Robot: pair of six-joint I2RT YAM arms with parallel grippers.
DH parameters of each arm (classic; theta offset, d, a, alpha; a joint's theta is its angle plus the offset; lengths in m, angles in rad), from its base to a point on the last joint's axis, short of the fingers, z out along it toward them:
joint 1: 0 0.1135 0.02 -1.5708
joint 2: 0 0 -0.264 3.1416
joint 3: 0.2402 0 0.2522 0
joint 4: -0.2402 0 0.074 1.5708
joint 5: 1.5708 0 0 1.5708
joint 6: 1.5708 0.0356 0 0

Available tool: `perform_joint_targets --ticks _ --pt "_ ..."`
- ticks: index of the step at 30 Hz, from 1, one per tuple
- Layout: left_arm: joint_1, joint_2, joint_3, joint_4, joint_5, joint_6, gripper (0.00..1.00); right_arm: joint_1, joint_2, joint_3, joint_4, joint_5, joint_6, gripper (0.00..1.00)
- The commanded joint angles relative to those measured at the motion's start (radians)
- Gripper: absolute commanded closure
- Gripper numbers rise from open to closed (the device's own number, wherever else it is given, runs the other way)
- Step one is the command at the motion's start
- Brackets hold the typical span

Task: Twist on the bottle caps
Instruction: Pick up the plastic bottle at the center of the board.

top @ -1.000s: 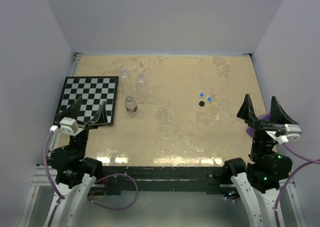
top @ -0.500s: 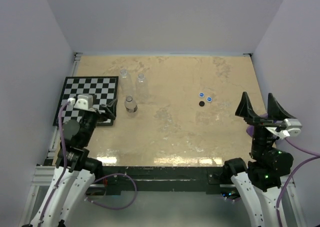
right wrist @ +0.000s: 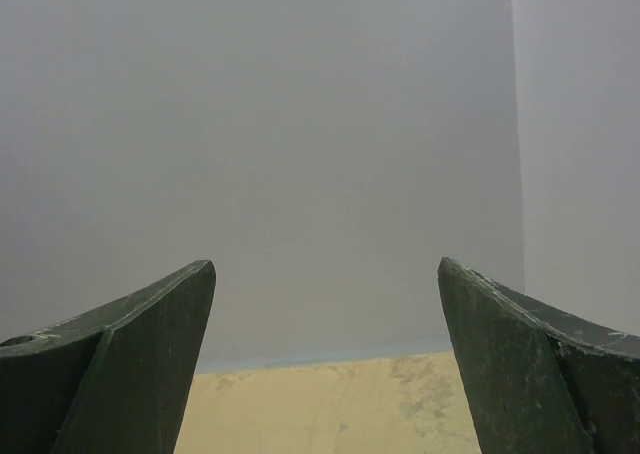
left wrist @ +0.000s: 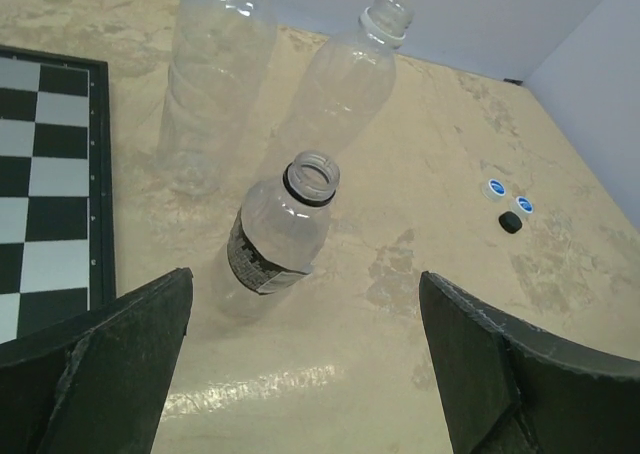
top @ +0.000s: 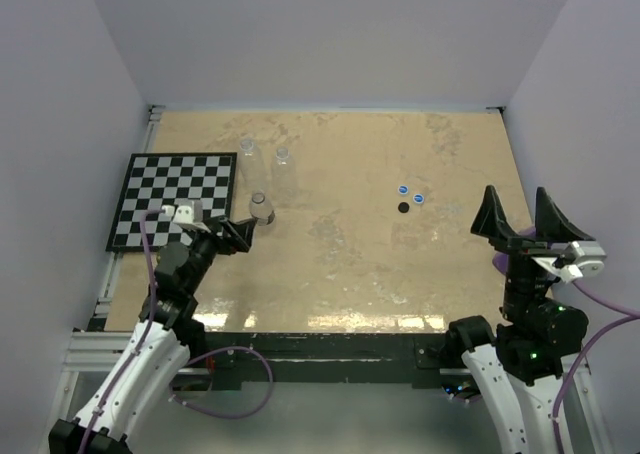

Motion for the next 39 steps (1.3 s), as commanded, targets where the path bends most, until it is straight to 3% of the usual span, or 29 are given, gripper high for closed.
perform_joint_targets --ticks 1,10,14,17,20,25,39 --pt "-0.025 0.010 -0.119 0.341 -0.090 -0.152 0.00 -0.008 -0.026 0.000 0.033 -0.028 0.018 0.01" --pt "-0.117 0.211 -0.336 0.804 -0.223 -0.052 0.00 -0.007 -0.031 -0.007 0.037 -0.039 0.023 0.01" --pt "-0.157 0.375 -0.357 0.981 -0.230 0.038 0.00 -0.007 -0.029 -0.009 0.042 -0.048 0.023 0.01" --pt "-0.168 0.529 -0.387 1.200 -0.203 0.083 0.00 -0.005 -0.032 -0.013 0.043 -0.050 0.023 0.01" --pt "-0.171 0.611 -0.390 1.277 -0.213 0.078 0.00 -0.005 -0.032 -0.012 0.042 -0.048 0.023 0.02" --pt "-0.197 0.581 -0.374 1.158 -0.338 0.117 0.00 -0.005 -0.034 -0.015 0.043 -0.047 0.020 0.01" --pt "-0.221 0.548 -0.252 0.813 -0.396 0.127 0.00 -0.005 -0.037 -0.018 0.043 -0.036 0.022 0.01"
